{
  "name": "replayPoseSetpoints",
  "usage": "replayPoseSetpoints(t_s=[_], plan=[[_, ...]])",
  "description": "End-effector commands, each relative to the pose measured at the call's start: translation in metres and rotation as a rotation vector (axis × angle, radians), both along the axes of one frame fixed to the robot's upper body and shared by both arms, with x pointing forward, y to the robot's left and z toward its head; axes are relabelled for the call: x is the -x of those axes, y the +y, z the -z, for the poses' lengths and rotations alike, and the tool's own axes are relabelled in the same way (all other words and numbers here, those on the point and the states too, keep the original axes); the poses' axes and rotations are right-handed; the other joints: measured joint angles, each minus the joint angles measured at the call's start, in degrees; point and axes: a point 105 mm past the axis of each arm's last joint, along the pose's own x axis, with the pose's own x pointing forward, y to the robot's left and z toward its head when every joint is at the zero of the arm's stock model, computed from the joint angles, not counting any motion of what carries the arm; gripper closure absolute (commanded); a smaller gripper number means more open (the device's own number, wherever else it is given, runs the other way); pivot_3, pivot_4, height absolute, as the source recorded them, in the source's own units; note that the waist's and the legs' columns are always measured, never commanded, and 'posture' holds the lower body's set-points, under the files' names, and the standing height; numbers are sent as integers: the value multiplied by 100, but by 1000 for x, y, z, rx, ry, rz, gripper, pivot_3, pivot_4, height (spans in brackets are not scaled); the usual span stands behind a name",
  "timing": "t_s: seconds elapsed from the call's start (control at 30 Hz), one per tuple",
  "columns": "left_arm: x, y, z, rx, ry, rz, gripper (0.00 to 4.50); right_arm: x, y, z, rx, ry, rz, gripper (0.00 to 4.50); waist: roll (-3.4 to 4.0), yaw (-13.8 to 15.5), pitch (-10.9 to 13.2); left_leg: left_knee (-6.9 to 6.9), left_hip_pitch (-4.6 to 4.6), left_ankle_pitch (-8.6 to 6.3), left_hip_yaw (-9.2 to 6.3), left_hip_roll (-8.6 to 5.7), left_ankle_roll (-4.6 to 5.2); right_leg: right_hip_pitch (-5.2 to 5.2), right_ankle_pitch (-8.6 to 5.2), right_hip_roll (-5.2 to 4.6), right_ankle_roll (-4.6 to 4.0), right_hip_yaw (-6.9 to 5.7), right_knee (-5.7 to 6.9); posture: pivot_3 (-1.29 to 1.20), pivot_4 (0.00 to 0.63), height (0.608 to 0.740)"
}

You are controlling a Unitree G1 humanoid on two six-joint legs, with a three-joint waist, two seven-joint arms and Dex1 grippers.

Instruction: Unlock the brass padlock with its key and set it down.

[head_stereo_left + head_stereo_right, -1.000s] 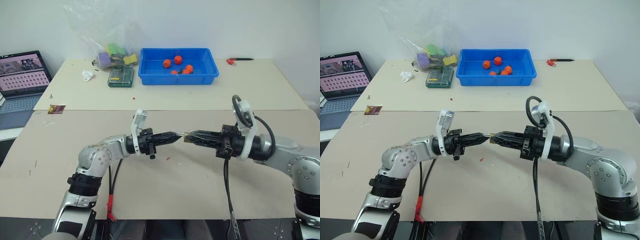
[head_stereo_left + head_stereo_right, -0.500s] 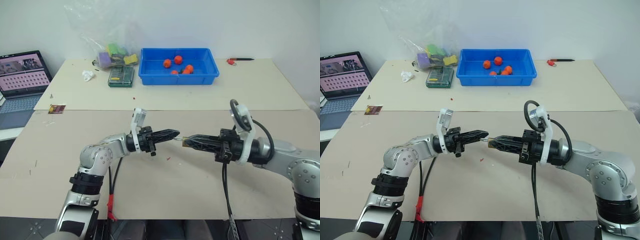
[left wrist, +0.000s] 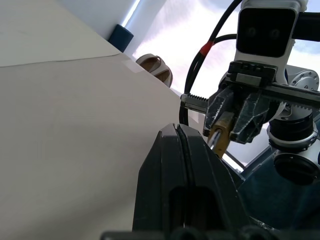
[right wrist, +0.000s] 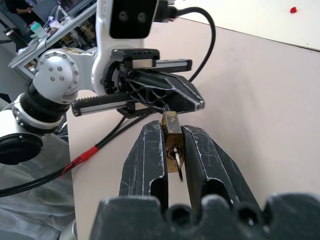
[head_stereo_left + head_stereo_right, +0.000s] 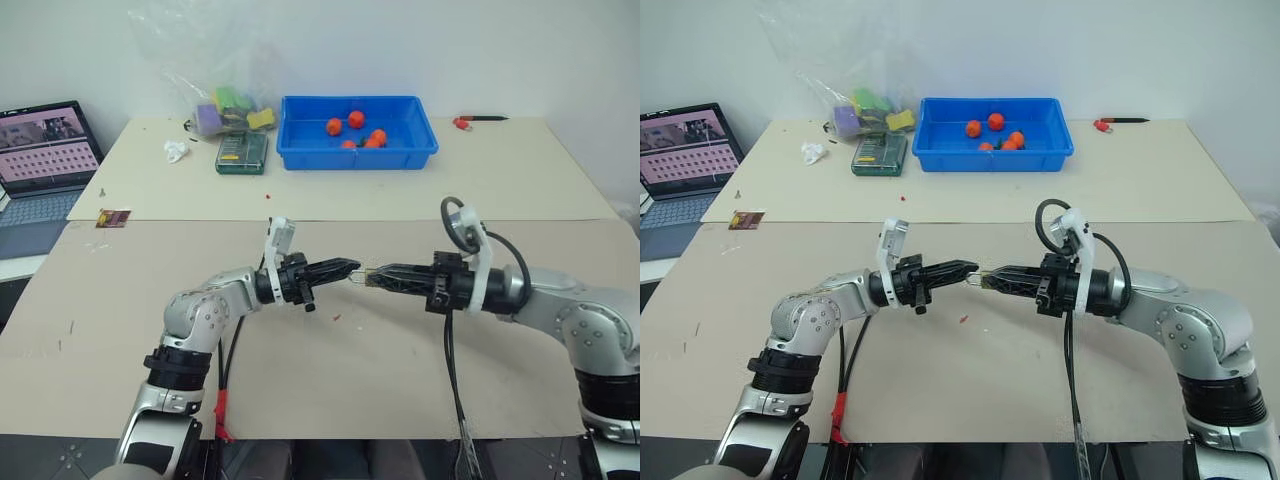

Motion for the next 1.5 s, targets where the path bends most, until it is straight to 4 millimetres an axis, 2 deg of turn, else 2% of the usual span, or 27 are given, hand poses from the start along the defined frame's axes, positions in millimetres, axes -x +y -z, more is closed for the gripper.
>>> replayPoseSetpoints(t_s=[0.03,0.93,1.5], plan=[[4,1,-9,16,-39,3,4452,-2,0,-13,-20,-70,-19,4397,0,0,0,0,0,0,0,0,0,0,0,0,0,0,-1,0,150,740],[7,-2,-8,16,-39,0,4452,-22,-7,-21,-24,-127,22,4397,0,-1,0,0,0,1,0,0,-2,0,0,0,-1,0,-1,0,150,740],[-6,5,-16,19,-64,-50,4452,-13,3,-8,-10,-100,-25,4397,0,-3,0,0,-2,1,0,0,-3,-2,1,-1,-1,0,-1,0,150,740]])
